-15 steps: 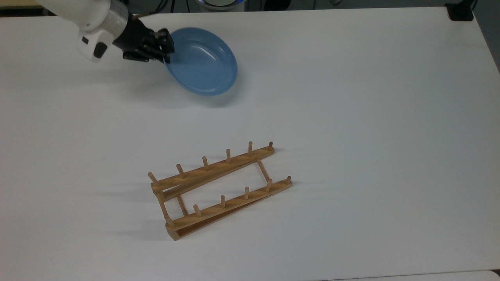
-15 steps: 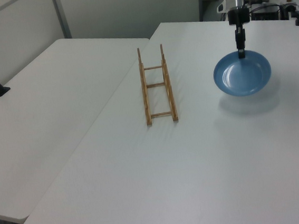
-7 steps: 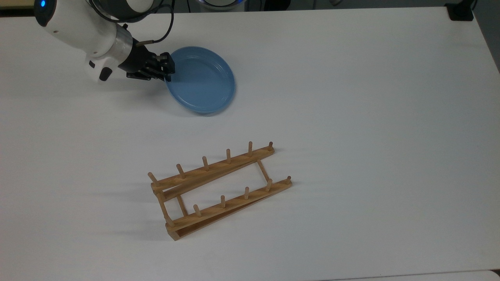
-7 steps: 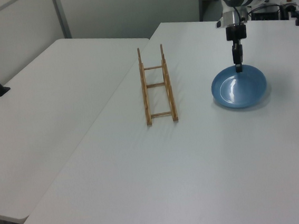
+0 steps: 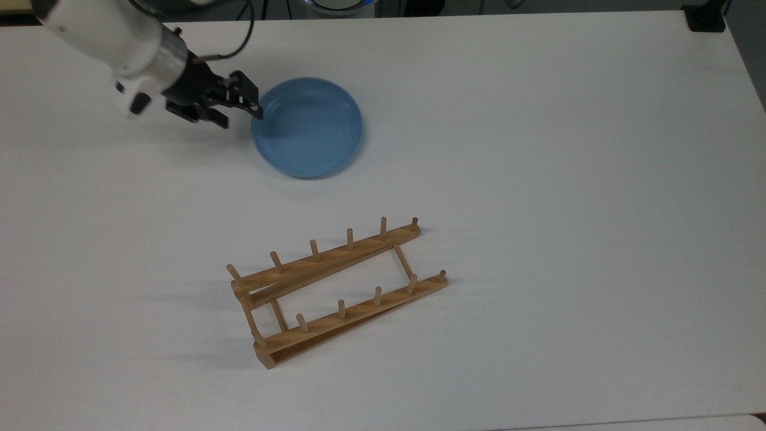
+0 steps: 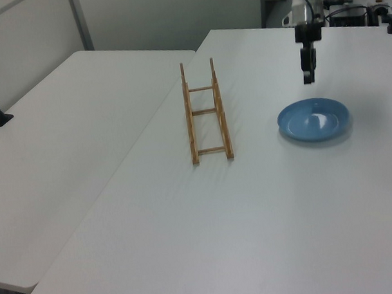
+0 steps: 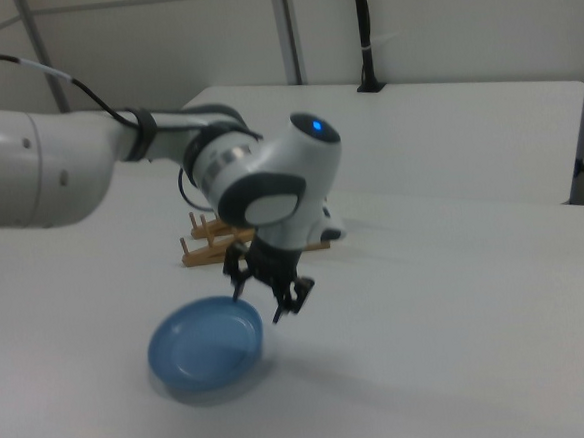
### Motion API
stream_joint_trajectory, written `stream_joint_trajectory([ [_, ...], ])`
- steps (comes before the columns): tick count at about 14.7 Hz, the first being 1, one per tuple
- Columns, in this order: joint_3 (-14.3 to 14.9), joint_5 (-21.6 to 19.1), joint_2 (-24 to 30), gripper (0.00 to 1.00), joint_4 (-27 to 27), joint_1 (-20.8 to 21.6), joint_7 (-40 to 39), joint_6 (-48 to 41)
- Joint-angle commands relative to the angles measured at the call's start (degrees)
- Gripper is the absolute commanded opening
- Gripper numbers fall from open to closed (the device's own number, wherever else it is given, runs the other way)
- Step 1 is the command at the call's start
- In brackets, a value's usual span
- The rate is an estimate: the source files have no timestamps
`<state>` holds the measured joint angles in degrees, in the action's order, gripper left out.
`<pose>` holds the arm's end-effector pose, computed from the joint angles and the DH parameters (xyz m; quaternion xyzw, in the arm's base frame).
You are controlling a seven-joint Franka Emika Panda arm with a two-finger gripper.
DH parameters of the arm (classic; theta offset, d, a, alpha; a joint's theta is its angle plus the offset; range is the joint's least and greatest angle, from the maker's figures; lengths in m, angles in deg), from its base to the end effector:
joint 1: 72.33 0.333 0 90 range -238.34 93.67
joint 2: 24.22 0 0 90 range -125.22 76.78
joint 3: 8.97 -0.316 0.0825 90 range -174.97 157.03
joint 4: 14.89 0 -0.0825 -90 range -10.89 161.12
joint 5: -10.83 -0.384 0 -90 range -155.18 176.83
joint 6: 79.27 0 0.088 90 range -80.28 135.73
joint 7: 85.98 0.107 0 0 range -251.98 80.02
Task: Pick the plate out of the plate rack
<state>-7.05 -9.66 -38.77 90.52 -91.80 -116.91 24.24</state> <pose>0.5602 -0.1870 0.3747 -0.9768 -0.0154 0.0551 0.2065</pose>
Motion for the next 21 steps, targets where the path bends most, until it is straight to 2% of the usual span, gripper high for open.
stream_joint_trajectory([
  [1,0.2,-0.7,7.8,1.0,-4.3,0.7,12.1,-4.6],
  [3,0.1,-0.8,10.9,1.0,-6.4,1.5,17.5,-5.2],
  [7,0.8,1.0,16.3,1.0,-8.6,7.3,32.9,-8.2],
  [9,1.8,4.5,18.6,1.0,-8.6,12.1,40.1,-9.8],
  [12,1.9,12.3,20.0,1.0,-8.6,18.4,48.6,-11.1],
  [14,1.7,17.8,20.0,1.0,-8.6,20.7,47.4,-10.9],
  [16,1.6,21.3,19.7,1.0,-8.7,21.0,42.2,-8.8],
  [18,1.7,22.0,19.6,1.0,-8.6,20.8,37.2,-6.6],
  [21,1.7,23.2,19.6,1.0,-8.7,20.6,35.7,-6.1],
])
